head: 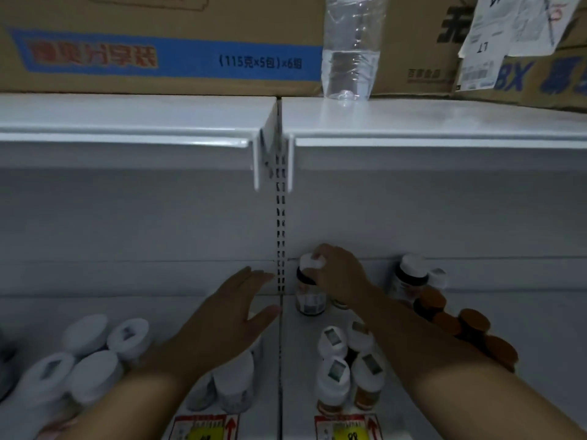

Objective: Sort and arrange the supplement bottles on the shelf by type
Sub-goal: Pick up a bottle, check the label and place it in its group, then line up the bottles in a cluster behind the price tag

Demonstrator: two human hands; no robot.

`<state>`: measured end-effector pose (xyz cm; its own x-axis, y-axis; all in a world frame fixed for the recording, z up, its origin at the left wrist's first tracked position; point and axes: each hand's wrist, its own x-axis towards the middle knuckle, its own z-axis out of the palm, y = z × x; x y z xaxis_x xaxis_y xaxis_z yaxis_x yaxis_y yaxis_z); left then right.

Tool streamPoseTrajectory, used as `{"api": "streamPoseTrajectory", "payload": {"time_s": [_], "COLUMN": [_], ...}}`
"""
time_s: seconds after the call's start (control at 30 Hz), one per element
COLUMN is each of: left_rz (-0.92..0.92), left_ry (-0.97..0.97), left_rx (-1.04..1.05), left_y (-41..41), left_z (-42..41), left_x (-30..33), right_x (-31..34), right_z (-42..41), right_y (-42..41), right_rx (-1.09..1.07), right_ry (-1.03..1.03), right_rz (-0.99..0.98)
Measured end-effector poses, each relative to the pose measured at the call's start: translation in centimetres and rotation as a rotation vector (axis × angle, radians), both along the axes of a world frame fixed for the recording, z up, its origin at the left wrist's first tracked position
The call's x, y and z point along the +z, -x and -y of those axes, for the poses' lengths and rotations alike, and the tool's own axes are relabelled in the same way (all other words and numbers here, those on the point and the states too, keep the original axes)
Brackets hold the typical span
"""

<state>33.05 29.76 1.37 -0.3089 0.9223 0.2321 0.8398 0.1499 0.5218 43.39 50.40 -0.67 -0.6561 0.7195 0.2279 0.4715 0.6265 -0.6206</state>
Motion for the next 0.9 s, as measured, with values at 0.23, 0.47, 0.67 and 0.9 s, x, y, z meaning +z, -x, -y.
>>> {"api": "streamPoseTrajectory", "payload": {"time_s": [0.23,0.47,0.67,0.9], "left_rz": [0.78,0.873,0.855,0.629], "left_ry": [-0.253,-0.301,-0.328,-0.327], "left_rx": [0.17,0.199,0.226,0.339], "left_y": [-3.7,-5.6,-4.0,3.1], "left_z": [2.7,7.3,11.4,17.5], "left_x": [1.4,0.6,1.4,2.5], "right_x": [4.5,4.8,5.6,7.2], "right_z": [3.6,7.7,11.3,17.5], "right_y": [-4.5,-3.5,-0.4,6.8], "right_rx": [0.415,0.694,0.764,0.791], "right_ry": [0.799,0.982,1.019,0.913], "right_rz": [-0.591,-0.532,-0.534,-0.551]}}
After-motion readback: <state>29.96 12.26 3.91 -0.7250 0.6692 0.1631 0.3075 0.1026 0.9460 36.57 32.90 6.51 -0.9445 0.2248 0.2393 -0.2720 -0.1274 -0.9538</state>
